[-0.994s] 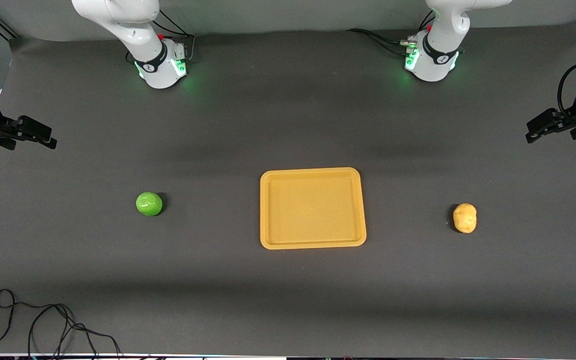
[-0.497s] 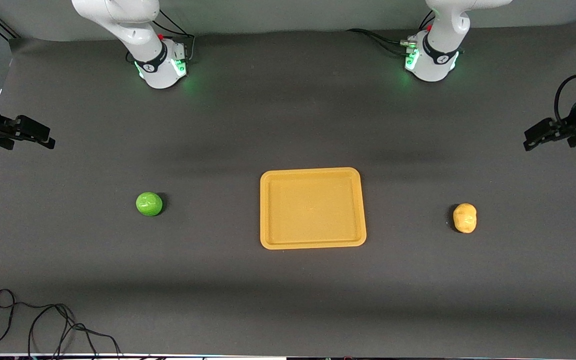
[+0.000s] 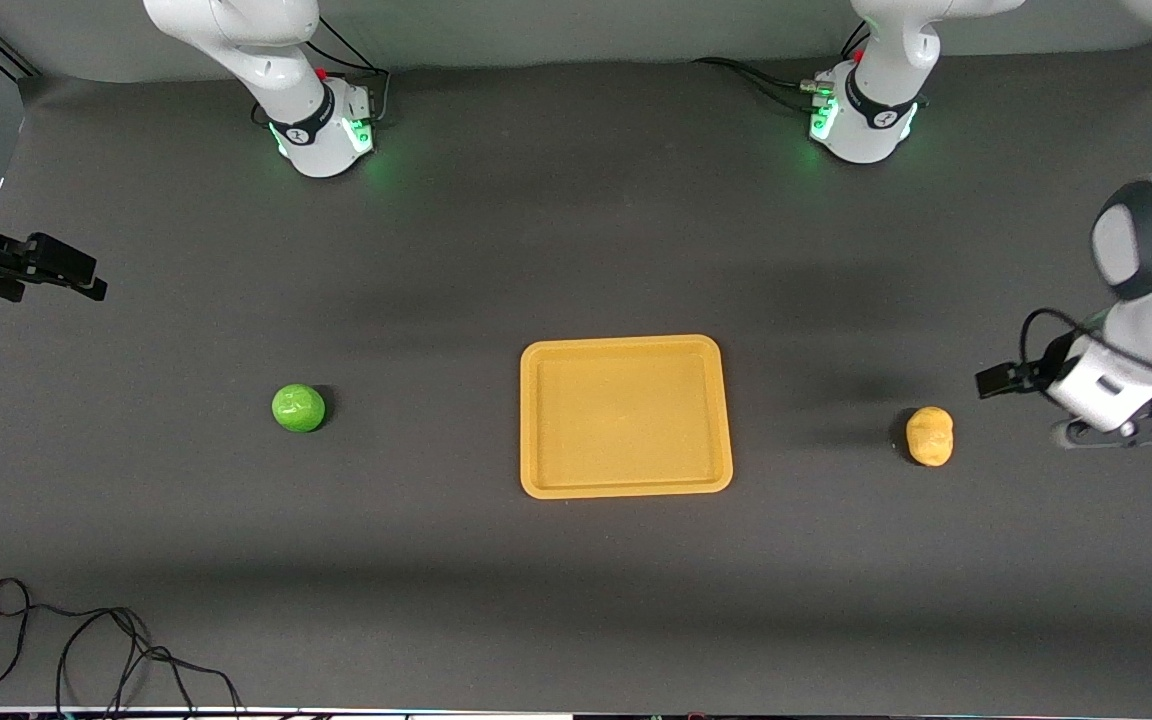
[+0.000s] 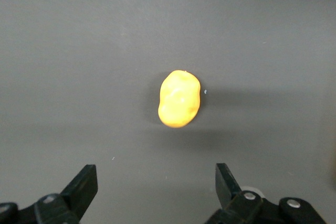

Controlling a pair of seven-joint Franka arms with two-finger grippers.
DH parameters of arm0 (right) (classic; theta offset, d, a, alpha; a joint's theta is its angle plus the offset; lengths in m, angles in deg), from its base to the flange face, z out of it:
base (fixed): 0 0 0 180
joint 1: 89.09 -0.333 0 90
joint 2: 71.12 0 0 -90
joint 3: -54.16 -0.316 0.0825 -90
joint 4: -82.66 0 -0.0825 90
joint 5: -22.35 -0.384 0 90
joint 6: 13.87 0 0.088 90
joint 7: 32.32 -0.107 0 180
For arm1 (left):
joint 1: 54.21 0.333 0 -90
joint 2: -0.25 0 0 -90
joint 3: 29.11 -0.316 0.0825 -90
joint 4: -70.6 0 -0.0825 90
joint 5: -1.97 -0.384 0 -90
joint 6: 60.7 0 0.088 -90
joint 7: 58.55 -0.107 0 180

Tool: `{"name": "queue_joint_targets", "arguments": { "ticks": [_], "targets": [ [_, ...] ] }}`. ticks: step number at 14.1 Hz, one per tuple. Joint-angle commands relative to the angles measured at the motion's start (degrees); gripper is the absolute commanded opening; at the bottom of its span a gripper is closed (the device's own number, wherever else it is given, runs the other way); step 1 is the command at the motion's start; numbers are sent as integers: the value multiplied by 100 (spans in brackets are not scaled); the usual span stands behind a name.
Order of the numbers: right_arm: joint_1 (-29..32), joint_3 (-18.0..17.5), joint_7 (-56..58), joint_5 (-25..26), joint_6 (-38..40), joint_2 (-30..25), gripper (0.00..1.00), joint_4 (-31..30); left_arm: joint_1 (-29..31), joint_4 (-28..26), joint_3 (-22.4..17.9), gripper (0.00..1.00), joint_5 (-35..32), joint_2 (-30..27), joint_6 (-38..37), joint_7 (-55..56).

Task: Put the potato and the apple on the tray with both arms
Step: 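Reach the left gripper to the yellow potato while the right gripper approaches the apple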

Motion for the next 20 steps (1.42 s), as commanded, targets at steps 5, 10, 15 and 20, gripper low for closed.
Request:
{"name": "queue_joint_targets", "arguments": {
  "ticks": [5, 10, 15, 20],
  "targets": [
    [-157, -32, -34, -82, -506, 226, 99, -399, -123, -163, 26, 100, 14, 1045, 1149, -121],
    [-333, -40, -7, -73, -1578, 252, 99, -1348, -255, -190, 87, 100, -65, 1741, 1977, -130],
    [-500, -32, 1, -73, -2715, 348, 99, -2256, -238, -190, 87, 89, -74, 1785, 2013, -130],
    [-491, -14, 142, -64, -3822, 848, 100, -2871, -238, -181, 87, 55, -74, 1602, 1689, -103]
  ]
}}
